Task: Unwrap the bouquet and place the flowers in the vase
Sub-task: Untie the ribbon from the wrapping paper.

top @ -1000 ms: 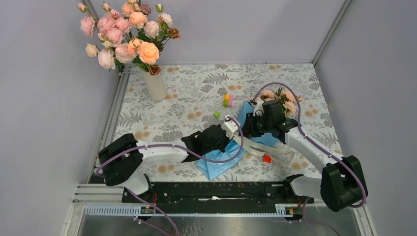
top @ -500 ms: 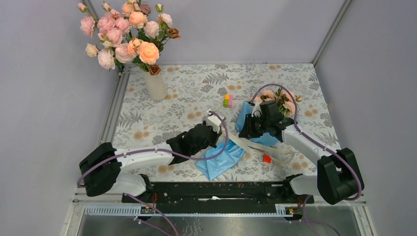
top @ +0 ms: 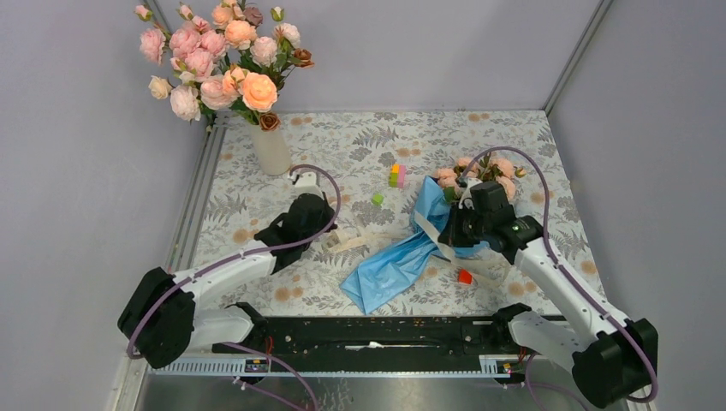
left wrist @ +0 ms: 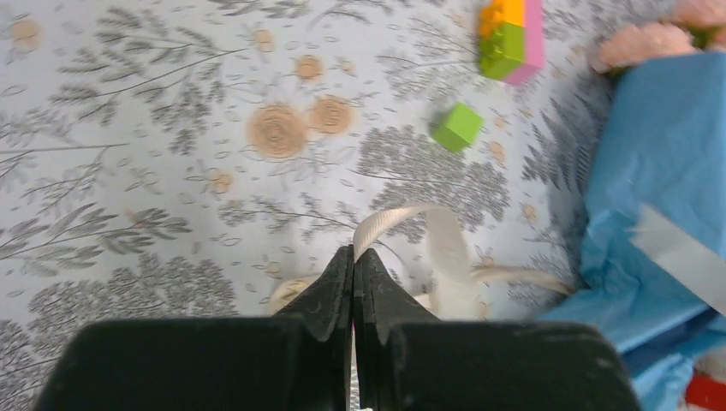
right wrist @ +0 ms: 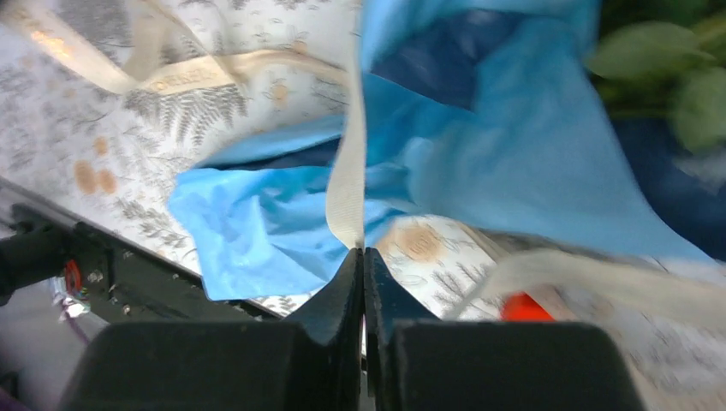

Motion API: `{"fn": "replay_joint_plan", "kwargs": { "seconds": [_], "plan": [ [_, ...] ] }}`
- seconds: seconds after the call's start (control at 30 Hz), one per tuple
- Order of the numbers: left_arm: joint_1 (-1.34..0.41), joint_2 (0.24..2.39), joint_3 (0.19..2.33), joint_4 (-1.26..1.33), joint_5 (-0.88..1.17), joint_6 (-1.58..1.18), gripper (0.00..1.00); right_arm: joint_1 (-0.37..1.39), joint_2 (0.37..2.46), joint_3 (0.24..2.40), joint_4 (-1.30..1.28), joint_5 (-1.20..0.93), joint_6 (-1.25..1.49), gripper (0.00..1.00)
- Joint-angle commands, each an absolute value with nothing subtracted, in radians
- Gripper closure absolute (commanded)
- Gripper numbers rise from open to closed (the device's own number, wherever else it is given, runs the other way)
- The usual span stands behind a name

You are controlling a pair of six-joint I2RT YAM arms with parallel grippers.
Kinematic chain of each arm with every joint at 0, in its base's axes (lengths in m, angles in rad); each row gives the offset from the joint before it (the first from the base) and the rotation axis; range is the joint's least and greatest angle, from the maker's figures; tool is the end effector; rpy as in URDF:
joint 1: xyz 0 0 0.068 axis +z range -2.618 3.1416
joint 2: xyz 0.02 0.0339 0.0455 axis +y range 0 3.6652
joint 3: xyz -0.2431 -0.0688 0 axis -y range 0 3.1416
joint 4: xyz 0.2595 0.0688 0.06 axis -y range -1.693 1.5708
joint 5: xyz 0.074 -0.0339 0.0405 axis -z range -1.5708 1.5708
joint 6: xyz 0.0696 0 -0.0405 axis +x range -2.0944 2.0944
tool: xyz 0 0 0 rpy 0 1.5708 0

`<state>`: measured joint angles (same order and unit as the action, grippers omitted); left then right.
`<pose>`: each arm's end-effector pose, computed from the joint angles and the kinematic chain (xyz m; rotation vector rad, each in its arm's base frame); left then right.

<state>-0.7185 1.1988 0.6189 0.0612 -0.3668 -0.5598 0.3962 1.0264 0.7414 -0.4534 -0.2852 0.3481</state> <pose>0.2440 -0.1802 0.1791 -0.0580 2.0762 -0.4078 0.2361 0.1200 0.2113 -0.2076 2.3688 0.6988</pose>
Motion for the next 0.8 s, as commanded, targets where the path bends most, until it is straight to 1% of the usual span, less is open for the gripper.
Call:
{"fn": "replay_joint_plan", "kwargs": {
  "seconds": [0.0,0.07,0.13,0.23,0.27,0.33,0.43,0.57,0.67,0.77],
  "plan": [
    [-0.620,1.158,0.591,0.024,-0.343,-0.663,1.00,0.398,0.961,0.863,-0.718,0.013,0.386,1.00],
    [-0.561,1.148,0.574,0.022,-0.301,-0.680,1.00,0.380,0.941,0.919,-0.806,0.177,0.418,1.00],
    [-0.501,1.143,0.555,0.040,-0.250,-0.687,1.00,0.341,0.920,0.969,-0.866,0.284,0.435,1.00],
    [-0.420,1.152,0.544,0.045,-0.190,-0.694,1.00,0.290,0.884,1.015,-0.913,0.444,0.476,1.00],
    [-0.396,1.157,0.541,0.048,-0.174,-0.700,0.99,0.282,0.870,1.023,-0.925,0.542,0.494,1.00],
    [-0.356,1.171,0.537,0.057,-0.137,-0.716,0.98,0.270,0.823,1.028,-0.958,0.715,0.560,1.00],
    [-0.318,1.202,0.544,0.083,-0.111,-0.738,0.97,0.252,0.739,0.974,-0.950,0.919,0.673,1.00],
    [-0.259,1.232,0.564,0.113,-0.141,-0.773,0.97,0.201,0.673,0.919,-0.946,1.115,0.798,1.00],
    [-0.208,1.229,0.567,0.137,-0.167,-0.791,0.97,0.138,0.678,0.916,-0.940,1.196,0.835,1.00],
    [-0.179,1.242,0.593,0.141,-0.203,-0.787,0.95,0.062,0.720,0.931,-0.939,1.196,0.870,1.00]
  ]
}}
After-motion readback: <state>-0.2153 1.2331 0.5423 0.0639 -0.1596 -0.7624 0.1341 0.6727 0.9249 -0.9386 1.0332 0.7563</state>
